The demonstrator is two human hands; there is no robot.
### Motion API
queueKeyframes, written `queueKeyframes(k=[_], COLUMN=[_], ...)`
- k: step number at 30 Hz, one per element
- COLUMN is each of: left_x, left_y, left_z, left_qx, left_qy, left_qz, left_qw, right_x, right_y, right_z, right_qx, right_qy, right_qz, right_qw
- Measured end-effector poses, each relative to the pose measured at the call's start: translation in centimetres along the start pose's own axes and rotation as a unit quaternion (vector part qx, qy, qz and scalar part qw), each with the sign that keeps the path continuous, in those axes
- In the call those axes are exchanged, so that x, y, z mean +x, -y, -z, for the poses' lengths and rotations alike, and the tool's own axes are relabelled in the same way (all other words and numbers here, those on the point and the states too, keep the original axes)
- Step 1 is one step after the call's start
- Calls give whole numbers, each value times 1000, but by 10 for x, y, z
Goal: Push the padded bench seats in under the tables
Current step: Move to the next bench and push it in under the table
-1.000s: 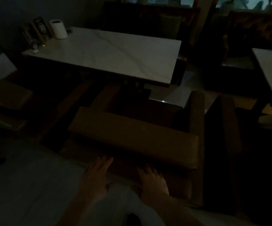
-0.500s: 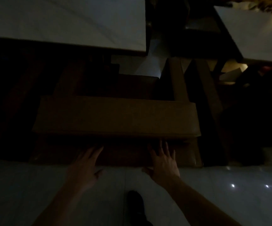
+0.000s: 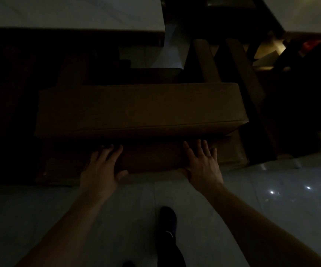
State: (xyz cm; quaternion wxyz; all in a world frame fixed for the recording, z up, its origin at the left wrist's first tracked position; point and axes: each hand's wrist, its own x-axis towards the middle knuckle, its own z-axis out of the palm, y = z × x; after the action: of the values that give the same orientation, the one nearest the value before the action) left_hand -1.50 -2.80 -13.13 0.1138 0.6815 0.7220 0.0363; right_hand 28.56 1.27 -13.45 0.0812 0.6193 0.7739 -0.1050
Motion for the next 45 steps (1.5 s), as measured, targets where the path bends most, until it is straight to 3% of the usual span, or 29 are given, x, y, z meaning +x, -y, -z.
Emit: queueKeyframes(k=[16,32,45], left_x=[-13,-6,24], left_y=[20,31,29], left_z=[1,-14,2], left_qx=[-25,-47,-32], left_qy=[18,-26,-2], left_qz=[-12,-42,-9], left_qw=[999,998,999], right_x=[-26,-12,17], right_y=[32,38,35], right_z=[-4,10,5], right_qx=[-5,-44,-5], right_qy=[33,78,35], right_qz=[-51,-64,-51], right_qw=[998,994,998])
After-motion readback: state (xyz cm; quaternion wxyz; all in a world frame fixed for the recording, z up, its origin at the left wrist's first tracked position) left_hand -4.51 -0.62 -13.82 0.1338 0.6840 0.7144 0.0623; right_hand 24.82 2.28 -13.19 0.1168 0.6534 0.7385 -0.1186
